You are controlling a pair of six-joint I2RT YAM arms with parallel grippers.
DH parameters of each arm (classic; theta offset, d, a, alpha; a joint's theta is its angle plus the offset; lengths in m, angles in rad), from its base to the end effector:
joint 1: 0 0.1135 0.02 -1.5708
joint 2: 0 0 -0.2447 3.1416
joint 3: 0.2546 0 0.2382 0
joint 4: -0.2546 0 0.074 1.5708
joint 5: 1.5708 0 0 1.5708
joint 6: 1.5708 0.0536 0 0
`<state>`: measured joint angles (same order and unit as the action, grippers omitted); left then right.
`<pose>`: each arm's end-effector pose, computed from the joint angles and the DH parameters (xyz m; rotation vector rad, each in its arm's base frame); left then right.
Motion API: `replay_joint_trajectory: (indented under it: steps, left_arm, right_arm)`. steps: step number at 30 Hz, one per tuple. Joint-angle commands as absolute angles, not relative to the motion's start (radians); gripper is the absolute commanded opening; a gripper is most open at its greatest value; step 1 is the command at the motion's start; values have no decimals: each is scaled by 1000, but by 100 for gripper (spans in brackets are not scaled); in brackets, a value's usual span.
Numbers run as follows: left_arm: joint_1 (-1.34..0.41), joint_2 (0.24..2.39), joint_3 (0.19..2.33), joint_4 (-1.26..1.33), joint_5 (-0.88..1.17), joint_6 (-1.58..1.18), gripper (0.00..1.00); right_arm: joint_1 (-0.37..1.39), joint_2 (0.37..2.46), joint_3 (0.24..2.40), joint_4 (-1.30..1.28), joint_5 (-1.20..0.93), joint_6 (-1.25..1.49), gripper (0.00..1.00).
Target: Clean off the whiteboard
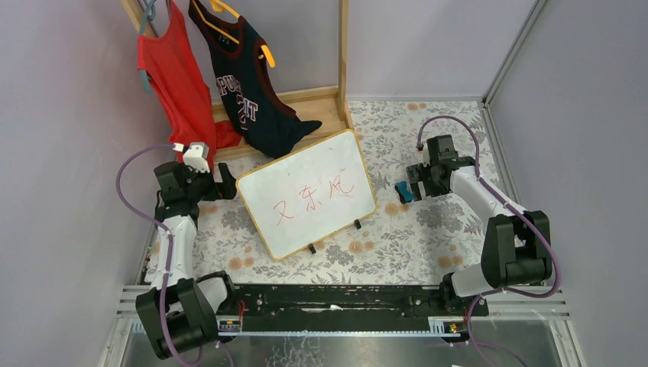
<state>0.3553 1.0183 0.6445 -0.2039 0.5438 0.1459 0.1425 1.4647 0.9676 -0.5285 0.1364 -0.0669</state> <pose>0.2239 0.0535 0.2280 0.0936 2.0665 -0.2776 0.2893 0.0341 0.1909 -0.2213 2.5792 -0.1493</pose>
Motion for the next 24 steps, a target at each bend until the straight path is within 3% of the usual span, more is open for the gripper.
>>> replay_joint_trajectory:
  steps: [1, 20, 24]
  left_arm:
    - [361, 1019, 675, -207, 576, 172, 100]
    - [362, 1009, 687, -245, 584, 179, 100]
    - [361, 980, 704, -270, 588, 194, 100]
  right_arm:
    - [135, 1451, 1016, -526, 112, -58, 99]
    - [135, 1372, 1033, -506, 25, -55, 99]
    - [135, 1452, 1094, -543, 32, -81, 100]
